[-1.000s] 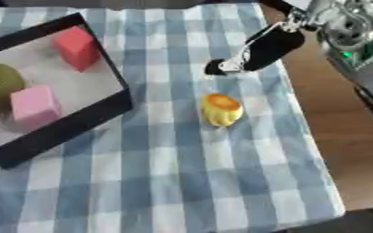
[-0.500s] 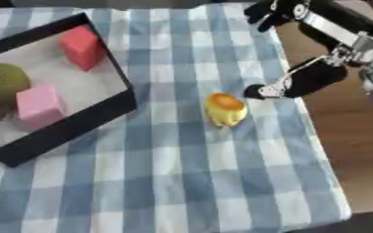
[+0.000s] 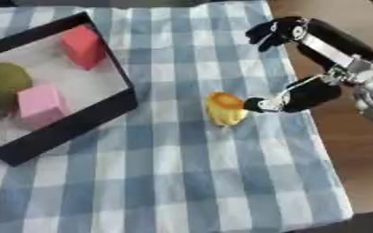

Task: Pick up objects on the table and place them in the box.

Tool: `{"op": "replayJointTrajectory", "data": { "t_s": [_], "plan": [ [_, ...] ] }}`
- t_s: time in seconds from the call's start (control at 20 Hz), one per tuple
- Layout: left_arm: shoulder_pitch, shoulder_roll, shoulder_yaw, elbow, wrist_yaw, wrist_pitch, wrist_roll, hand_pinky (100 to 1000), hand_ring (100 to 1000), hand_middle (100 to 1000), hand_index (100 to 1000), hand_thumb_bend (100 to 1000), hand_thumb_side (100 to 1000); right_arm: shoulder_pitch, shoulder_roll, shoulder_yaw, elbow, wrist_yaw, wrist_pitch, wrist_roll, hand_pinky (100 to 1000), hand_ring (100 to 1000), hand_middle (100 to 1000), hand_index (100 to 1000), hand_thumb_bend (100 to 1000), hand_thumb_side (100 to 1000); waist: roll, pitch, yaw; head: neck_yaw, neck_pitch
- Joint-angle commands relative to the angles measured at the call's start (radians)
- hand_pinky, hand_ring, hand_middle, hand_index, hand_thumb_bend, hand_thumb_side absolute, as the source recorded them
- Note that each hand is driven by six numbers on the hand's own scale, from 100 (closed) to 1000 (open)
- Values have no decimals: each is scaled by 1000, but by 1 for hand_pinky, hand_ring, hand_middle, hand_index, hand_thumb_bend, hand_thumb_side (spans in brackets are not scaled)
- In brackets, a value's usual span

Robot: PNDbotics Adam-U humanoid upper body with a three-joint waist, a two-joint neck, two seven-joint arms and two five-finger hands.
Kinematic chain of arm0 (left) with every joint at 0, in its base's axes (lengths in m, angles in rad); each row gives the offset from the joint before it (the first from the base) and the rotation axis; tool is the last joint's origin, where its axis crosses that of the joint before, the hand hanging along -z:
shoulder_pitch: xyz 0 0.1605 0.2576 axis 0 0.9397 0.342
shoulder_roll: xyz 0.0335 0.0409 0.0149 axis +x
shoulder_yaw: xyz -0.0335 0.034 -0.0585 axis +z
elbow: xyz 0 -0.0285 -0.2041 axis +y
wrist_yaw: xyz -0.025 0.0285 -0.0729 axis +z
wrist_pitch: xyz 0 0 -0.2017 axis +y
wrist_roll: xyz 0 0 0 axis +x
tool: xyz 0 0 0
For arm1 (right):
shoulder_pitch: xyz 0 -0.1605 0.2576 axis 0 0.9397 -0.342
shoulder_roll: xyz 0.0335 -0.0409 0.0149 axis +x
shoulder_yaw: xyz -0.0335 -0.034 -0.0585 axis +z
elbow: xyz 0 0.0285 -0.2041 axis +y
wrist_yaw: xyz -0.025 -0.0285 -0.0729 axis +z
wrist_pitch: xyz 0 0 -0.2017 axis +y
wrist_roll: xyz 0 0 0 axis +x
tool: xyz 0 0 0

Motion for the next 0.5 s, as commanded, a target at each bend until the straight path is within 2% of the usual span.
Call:
{"op": "replayJointTrajectory", "data": {
  "t_s": [0.05,0.2,0.25,0.3,0.5],
  "plan": [
    [-12,23,8,-14,-4,2,-1,806,823,741,908,296,901,8,0,9,-18,11,21,14,834,738,742,834,641,183,15,-25,3,-7,2],
    [-13,20,6,-14,-4,2,-3,807,824,742,908,295,902,16,20,24,-18,30,54,16,832,737,738,829,632,180,17,-23,6,-11,2],
    [-13,19,5,-14,-4,3,-5,807,824,742,908,278,898,16,26,30,-18,37,63,17,832,736,736,826,665,123,18,-23,7,-12,2],
    [-13,19,4,-14,-4,3,-5,807,824,742,908,294,903,15,33,35,-18,44,70,18,832,736,736,825,629,176,19,-22,9,-12,2],
    [-13,15,5,-13,-2,3,-5,807,825,741,907,294,903,11,55,52,-18,68,91,26,832,737,735,824,622,165,22,-17,16,-16,2]
  ]
}}
